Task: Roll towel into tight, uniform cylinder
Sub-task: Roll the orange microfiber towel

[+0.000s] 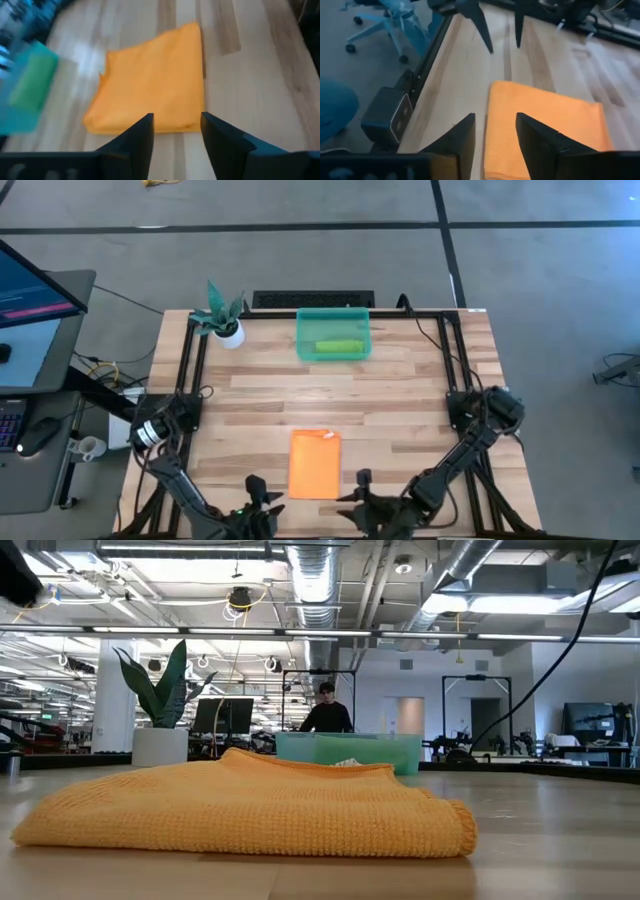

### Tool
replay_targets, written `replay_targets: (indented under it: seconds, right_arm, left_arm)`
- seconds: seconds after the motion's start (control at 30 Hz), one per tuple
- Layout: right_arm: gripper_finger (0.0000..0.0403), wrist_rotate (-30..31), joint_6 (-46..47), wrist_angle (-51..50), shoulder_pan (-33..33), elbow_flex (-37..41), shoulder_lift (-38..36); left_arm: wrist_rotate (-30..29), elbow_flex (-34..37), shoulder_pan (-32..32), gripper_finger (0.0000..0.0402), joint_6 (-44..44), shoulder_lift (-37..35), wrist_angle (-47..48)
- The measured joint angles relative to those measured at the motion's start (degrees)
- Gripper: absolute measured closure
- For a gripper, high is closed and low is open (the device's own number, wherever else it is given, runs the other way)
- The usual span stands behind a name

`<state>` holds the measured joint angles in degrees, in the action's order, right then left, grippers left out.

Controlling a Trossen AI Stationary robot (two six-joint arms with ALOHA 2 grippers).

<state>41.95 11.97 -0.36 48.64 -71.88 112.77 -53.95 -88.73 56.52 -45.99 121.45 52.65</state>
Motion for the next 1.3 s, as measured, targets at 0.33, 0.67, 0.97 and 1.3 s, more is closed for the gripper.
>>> replay_targets:
  seconds: [0.33, 0.67, 0.97, 1.3]
  right_arm:
    - [0.0202, -7.84, 0.15, 0.12, -3.91, 0.02, 0.04]
    - [0.0205, -9.15, -0.29, 2.58, -4.11, 0.14, 3.44]
    - [0.0206, -9.07, 0.03, 3.15, -5.35, 0.05, 8.52]
    - [0.0216, -13.11, 5.85, -2.86, -6.87, 0.04, 8.5]
  left_arm:
    - [4.64, -0.02, -3.17, 0.0212, 11.13, 6.37, -6.84]
    - [0.96, -0.02, -3.41, 0.0216, 11.21, 8.0, -7.59]
    - [5.28, 3.78, -5.7, 0.0217, 11.73, 7.48, -10.0]
    - [5.76, 6.54, -7.23, 0.0217, 9.53, 7.37, -12.9]
